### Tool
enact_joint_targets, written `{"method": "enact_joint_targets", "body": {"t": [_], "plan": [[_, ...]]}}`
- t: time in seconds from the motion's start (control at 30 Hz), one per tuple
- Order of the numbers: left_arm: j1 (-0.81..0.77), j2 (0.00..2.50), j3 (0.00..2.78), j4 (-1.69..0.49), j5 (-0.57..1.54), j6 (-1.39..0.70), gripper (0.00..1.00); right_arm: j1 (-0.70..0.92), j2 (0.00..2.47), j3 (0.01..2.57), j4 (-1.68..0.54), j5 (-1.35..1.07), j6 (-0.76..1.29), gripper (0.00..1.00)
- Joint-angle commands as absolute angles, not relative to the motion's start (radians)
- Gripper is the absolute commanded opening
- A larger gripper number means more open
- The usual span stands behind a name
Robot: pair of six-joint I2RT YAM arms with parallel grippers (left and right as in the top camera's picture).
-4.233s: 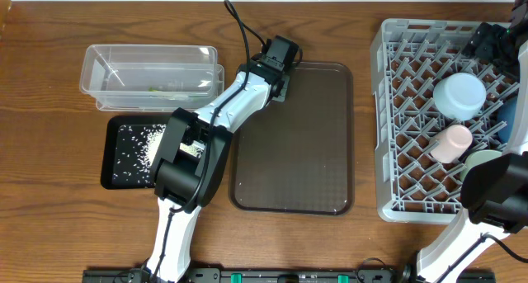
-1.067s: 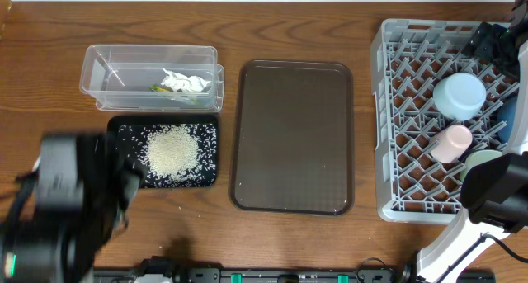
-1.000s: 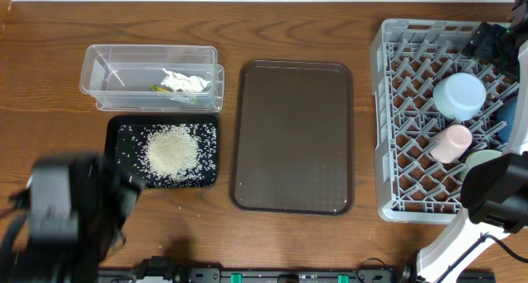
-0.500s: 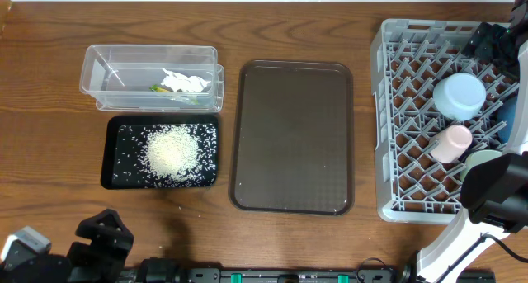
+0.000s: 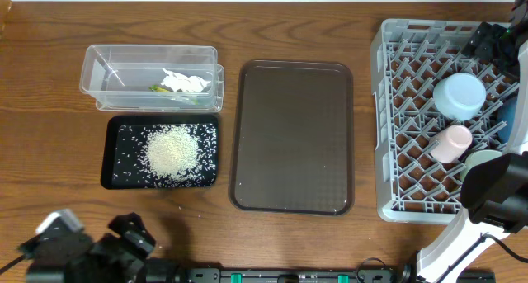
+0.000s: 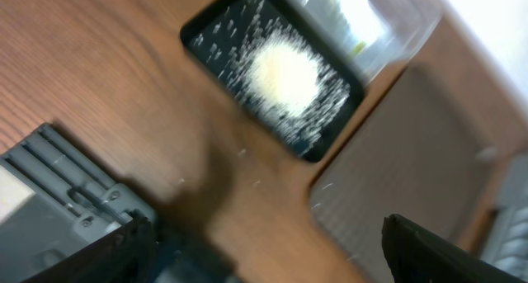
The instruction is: Sort waste into correct bins and load items into the dishwasher rack
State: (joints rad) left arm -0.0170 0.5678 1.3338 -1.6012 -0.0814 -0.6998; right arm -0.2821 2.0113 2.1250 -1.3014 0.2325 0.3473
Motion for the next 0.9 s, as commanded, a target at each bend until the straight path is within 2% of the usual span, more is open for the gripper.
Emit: {"method": "enact_joint_targets", "body": {"t": [0.0,0.2,0.53,0.67,0.87], "plan": [[-0.019,0.476,1.188,-1.518,-0.069,-0.553,0.89,-0.287,2.016,2.126,-1.302,0.236,0.336,0.99],[-0.019,0.268,0.853,-1.127,0.062,-0.377,0.89,-0.287,2.016,2.126,-1.302,0.236,0.336,0.99],[-0.019,0.043,0.428,-0.619,0.078,-0.340,0.90,-0.287,2.016,2.126,-1.302,0.236,0.336,0.99],[-0.019,0.035,0.321,-0.470,0.079,-0.340,0.90,-0.287,2.016,2.126,-1.302,0.236,0.336,0.99],[-0.019,0.035,0.267,-0.390,0.058,-0.339,0.90,-0.287,2.016,2.126,-1.302,0.236,0.336,0.99]]}}
